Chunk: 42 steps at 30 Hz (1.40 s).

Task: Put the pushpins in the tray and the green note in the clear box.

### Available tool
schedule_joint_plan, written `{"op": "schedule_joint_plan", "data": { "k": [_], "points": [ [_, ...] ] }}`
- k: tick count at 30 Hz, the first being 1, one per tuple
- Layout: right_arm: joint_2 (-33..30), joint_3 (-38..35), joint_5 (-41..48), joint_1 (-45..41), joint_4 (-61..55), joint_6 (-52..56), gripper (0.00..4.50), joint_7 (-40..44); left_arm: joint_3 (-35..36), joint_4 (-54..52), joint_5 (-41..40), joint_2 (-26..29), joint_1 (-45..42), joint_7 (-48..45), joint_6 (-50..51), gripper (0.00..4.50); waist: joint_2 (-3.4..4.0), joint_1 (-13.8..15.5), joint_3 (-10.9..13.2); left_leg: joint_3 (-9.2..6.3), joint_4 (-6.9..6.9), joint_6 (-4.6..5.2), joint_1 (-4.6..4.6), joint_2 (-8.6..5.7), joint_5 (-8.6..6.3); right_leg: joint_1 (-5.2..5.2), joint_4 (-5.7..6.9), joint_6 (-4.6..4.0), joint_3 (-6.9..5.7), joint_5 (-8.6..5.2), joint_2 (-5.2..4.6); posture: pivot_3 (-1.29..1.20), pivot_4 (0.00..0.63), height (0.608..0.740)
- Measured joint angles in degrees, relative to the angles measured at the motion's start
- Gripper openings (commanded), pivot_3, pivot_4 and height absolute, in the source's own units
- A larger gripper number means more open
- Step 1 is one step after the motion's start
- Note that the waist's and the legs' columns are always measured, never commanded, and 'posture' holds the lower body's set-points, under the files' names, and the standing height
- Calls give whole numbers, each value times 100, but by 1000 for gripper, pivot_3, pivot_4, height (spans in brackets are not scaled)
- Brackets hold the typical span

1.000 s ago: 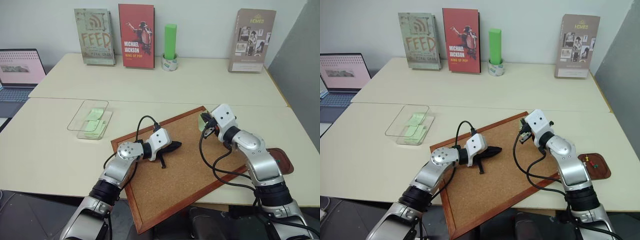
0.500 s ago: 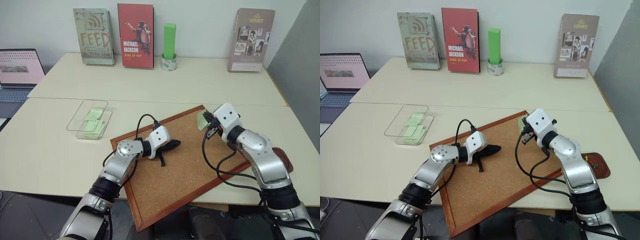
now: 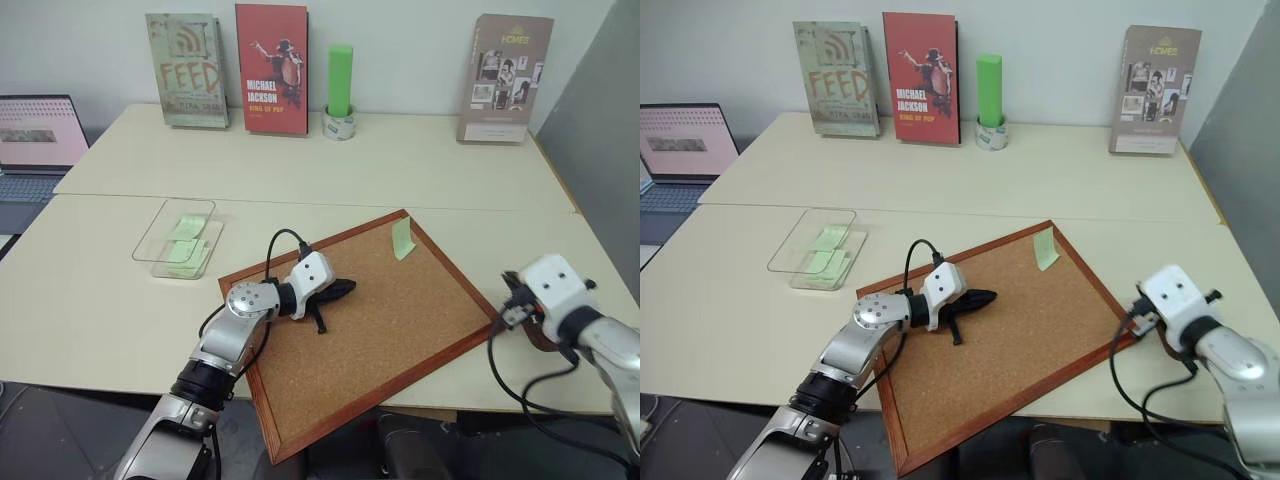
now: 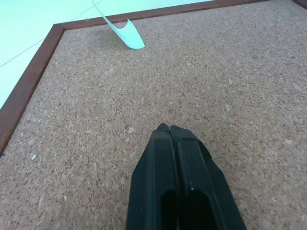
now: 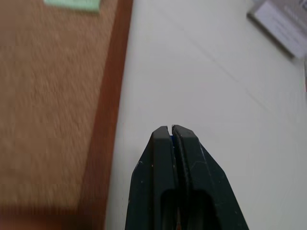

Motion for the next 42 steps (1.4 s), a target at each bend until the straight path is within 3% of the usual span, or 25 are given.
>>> {"op": "schedule_joint_plan", "data": {
  "k": [11,12,14,21,25,42],
  "points": [
    [-190,-486,-117,968,57,121,4,217,9,6,12,-12,11,-14,-23,0,-1,4,1,5,1,0,6,1,0,3,1,0,4,0,0,0,150,740],
    [-189,-486,-117,960,101,120,353,216,9,7,13,-13,11,-17,-26,0,-2,4,1,5,1,0,5,1,0,3,1,0,3,0,0,0,150,740],
    [-189,-486,-115,942,176,110,468,216,9,9,13,-13,10,-25,-30,0,-1,6,1,5,1,0,5,1,0,3,2,0,3,0,0,0,150,740],
    [-188,-489,-118,877,431,-24,1939,201,9,20,19,-15,3,-48,-44,0,-1,8,0,4,1,0,5,1,0,4,2,0,2,0,0,0,150,740],
    [-188,-519,-118,802,433,-49,2995,200,9,22,29,-18,2,-49,-47,0,-1,8,0,4,1,0,6,0,0,6,2,0,2,0,0,0,150,740],
    [-101,-1058,350,643,333,247,2995,382,12,21,26,-25,3,-50,-28,0,1,9,-1,3,2,0,9,0,0,11,4,3,2,2,0,0,150,740]
  ]
}}
